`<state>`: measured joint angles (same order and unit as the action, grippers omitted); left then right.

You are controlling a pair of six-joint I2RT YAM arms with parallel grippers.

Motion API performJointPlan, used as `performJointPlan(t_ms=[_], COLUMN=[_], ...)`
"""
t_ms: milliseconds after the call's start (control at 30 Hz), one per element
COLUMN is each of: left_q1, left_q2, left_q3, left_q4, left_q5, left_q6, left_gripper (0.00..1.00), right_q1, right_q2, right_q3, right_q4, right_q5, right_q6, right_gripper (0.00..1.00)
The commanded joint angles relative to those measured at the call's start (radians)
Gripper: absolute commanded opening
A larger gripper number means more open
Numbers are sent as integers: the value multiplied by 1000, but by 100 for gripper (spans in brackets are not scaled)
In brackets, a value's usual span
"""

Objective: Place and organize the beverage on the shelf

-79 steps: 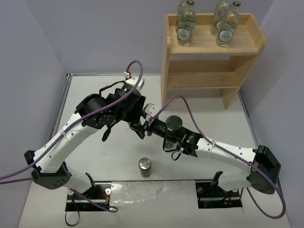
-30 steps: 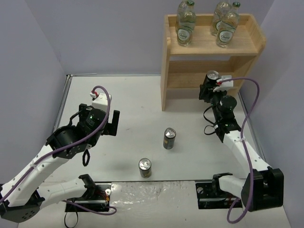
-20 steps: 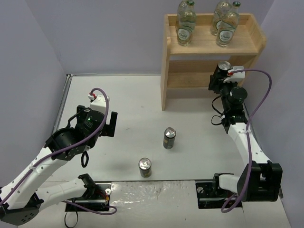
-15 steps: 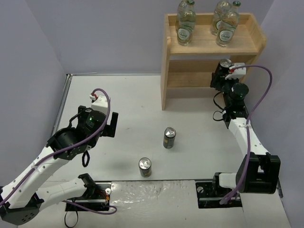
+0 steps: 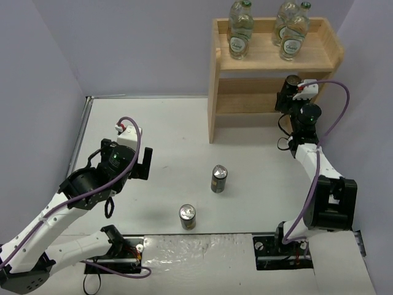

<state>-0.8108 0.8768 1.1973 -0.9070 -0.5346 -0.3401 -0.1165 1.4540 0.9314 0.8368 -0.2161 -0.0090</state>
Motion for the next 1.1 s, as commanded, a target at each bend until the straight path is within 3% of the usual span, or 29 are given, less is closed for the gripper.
performJointPlan(t_ms=[0,367,467,567,600,667,700,800,867,1067], left_q1=[7,10,13,15,16,18,18,18,18,18], left_q2=[-1,1,1,1,2,2,5,7,7,7], left_q3=[8,1,-1,-2,-2,-4,-4,-2,-1,-2], left_q4=[23,30,31,33,34,36,36,34,34,30], left_q5=[1,16,24,27,27,30,31,35,36,16], left_q6=[16,21,21,24,26,27,27,27,27,23], left_gripper=[94,94,94,94,94,94,94,94,94,94], right_q1=[-15,-23,-25,-25,-25,-23,-23,-22,-22,-23], right_q2=[35,161,170,172,171,160,155,123,94,13], right_q3=[79,165,165,165,164,161,159,146,130,70], right_q4=[156,105,99,91,90,88,85,84,87,97], right_q5=[-6,118,136,124,113,89,84,72,67,93], right_q6=[-23,-62,-65,-60,-59,-46,-42,-22,-14,6], right_gripper=[0,7,18,40,53,61,72,91,96,99])
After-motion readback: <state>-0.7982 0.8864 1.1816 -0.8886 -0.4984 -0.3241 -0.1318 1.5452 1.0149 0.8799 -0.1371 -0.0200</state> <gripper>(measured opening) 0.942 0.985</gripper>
